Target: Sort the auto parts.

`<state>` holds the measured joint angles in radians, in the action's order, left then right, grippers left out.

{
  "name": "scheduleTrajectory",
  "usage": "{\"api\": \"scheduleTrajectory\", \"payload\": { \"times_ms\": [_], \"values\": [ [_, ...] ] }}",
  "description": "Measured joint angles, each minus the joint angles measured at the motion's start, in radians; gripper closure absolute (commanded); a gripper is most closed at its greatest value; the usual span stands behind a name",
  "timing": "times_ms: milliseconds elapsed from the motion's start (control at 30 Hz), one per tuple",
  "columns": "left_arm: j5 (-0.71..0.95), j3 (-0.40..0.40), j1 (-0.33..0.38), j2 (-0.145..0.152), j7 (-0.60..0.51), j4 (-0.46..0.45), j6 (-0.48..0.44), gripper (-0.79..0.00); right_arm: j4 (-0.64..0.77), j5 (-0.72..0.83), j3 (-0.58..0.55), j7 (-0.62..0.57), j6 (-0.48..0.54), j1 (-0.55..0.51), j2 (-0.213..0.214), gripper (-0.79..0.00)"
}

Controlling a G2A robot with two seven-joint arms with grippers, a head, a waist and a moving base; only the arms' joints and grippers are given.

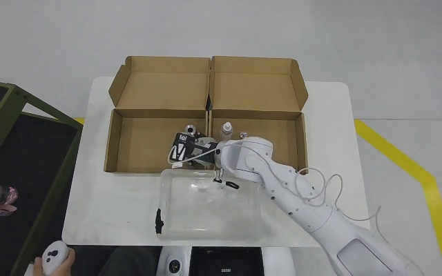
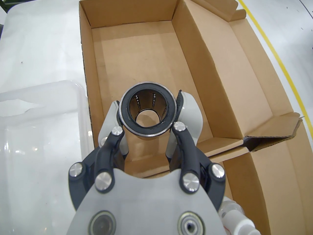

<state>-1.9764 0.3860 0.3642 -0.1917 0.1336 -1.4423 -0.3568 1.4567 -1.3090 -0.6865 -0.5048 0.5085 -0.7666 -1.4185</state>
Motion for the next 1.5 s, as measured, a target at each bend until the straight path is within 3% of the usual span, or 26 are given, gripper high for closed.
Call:
{"api": "scheduleTrajectory", "payload": {
  "times_ms": [267, 600, 867, 1267, 1500],
  "values": [
    [0.0, 0.0, 0.0, 0.0, 0.0, 0.0, 0.0, -0.785, -0.081, 0.017, 0.026, -0.018, 0.005, 0.044, -0.024, 0.0],
    [0.0, 0.0, 0.0, 0.0, 0.0, 0.0, 0.0, -0.785, -0.143, 0.017, 0.042, -0.033, 0.018, 0.073, -0.045, -0.203],
    [0.0, 0.0, 0.0, 0.0, 0.0, 0.0, 0.0, -0.785, -0.163, 0.008, 0.047, -0.042, 0.027, 0.077, -0.054, -0.268],
    [0.0, 0.0, 0.0, 0.0, 0.0, 0.0, 0.0, -0.785, -0.174, -0.009, 0.043, -0.054, 0.035, 0.077, -0.064, -0.434],
    [0.0, 0.0, 0.0, 0.0, 0.0, 0.0, 0.0, -0.785, -0.162, -0.017, 0.03, -0.051, 0.042, 0.071, -0.065, -0.425]
  ]
}}
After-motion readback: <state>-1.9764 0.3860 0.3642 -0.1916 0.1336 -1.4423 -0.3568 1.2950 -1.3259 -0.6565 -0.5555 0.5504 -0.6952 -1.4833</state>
